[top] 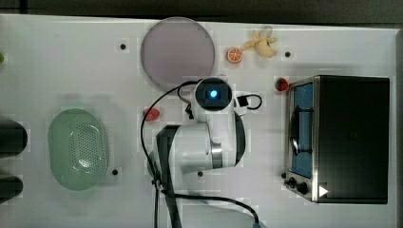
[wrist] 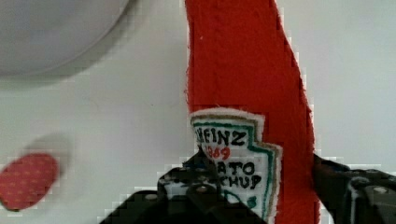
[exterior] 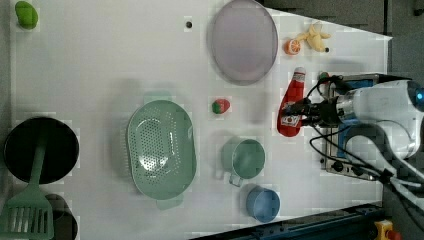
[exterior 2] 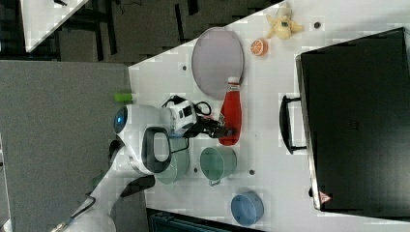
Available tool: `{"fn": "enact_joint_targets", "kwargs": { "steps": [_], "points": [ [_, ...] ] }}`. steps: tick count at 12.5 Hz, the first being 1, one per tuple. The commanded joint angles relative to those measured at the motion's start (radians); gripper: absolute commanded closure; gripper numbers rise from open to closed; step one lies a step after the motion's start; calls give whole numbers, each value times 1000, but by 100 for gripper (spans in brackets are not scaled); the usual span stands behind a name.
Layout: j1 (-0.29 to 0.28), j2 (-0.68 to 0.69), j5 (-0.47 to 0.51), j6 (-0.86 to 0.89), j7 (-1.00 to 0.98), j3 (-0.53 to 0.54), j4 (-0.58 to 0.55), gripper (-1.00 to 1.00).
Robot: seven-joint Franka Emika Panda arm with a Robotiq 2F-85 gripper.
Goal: Pick ketchup from strainer and place it on the table
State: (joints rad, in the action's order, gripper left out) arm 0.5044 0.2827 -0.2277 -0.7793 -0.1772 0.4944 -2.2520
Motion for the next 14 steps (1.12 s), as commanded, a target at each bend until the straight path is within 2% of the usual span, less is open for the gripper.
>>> {"fn": "enact_joint_targets", "kwargs": {
  "steps": [1, 2, 3, 6, 9, 14],
  "points": [
    [-10, 24, -56, -36, -42, -6, -23, -65],
    [-10, 30, -68, -45, -43, -7, -24, -88],
    [-8, 24, -69, -47, -43, -8, -13, -100],
    [-8, -59, -67, -36, -42, -4, 71, -100],
    [-10, -164, -40, 122, -41, 8, 193, -100],
    [-10, -236, 216, 524, 48, 34, 422, -100]
  ]
}}
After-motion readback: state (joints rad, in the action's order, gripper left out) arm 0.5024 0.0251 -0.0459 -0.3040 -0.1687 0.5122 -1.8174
